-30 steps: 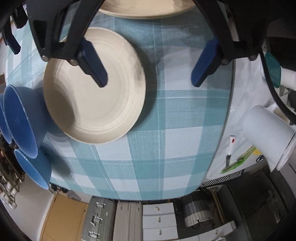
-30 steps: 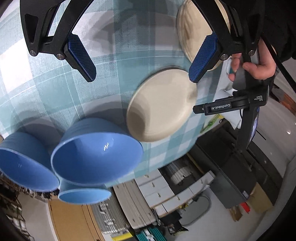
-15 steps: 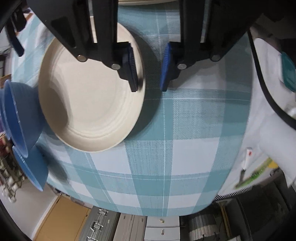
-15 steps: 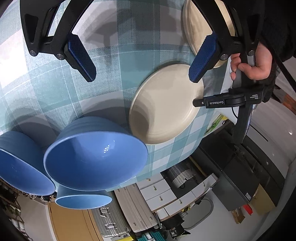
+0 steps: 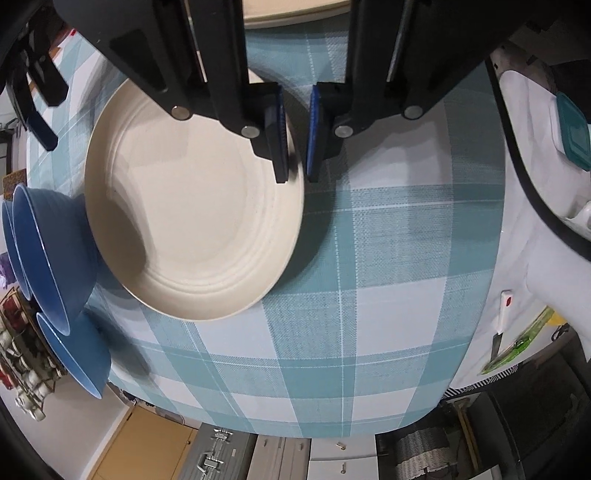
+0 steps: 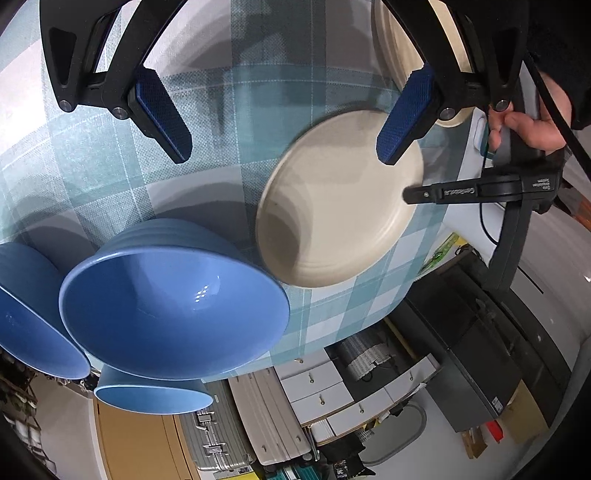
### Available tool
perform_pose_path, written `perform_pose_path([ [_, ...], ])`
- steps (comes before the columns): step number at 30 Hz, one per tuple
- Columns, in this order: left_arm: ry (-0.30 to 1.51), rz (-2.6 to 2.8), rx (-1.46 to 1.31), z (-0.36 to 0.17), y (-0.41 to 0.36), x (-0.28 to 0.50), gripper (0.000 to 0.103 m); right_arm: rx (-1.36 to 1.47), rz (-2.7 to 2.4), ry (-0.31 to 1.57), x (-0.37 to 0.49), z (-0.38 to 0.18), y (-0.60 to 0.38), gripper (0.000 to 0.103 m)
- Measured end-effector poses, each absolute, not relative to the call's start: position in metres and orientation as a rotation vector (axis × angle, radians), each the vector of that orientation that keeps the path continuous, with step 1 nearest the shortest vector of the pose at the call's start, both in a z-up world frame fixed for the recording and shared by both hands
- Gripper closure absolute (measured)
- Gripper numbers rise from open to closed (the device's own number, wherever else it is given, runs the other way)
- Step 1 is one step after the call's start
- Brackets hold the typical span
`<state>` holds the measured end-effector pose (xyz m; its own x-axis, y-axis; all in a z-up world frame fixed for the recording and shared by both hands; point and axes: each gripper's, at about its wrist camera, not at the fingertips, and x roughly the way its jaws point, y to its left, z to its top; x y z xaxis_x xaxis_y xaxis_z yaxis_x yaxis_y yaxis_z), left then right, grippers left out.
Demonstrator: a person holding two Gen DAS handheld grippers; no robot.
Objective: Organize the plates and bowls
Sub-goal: 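Close the left gripper on the rim of the remaining cream plate, then close the right gripper on the plate rim opposite the left gripper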
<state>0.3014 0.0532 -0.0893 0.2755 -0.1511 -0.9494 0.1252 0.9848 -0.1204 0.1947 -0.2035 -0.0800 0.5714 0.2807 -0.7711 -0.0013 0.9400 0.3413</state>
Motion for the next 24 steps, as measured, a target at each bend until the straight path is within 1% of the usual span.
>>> perform_pose_path([
  [7,1.286,-0.175,0.023,-0.088,0.068,0.299,0.097,0.352,0.167,0.966,0.203,-0.086,-0.202,0.002],
  [8,1.285,-0.173,0.024,-0.088,0.071,0.299,0.097,0.351,0.168,0.966,0.205,-0.087,-0.2,0.003],
  [10,1.286,-0.178,0.026,-0.088,0.077,0.299,0.097,0.353,0.178,0.972,0.208,-0.088,-0.196,0.008],
  [12,1.286,-0.179,0.03,-0.088,0.08,0.298,0.097,0.35,0.186,0.983,0.211,-0.091,-0.19,0.017],
  [16,1.283,-0.183,0.038,-0.088,0.08,0.298,0.097,0.319,0.195,1.017,0.218,-0.098,-0.173,0.019],
  [18,1.281,-0.184,0.044,-0.088,0.079,0.298,0.097,0.291,0.181,1.026,0.224,-0.102,-0.166,0.024],
  [20,1.281,-0.189,0.041,-0.089,0.08,0.298,0.097,0.272,0.173,1.048,0.23,-0.107,-0.161,0.027],
  [21,1.281,-0.191,0.039,-0.089,0.08,0.298,0.097,0.274,0.176,1.062,0.232,-0.11,-0.16,0.033],
  [24,1.279,-0.196,0.04,-0.089,0.081,0.298,0.097,0.281,0.17,1.084,0.24,-0.117,-0.158,0.043],
])
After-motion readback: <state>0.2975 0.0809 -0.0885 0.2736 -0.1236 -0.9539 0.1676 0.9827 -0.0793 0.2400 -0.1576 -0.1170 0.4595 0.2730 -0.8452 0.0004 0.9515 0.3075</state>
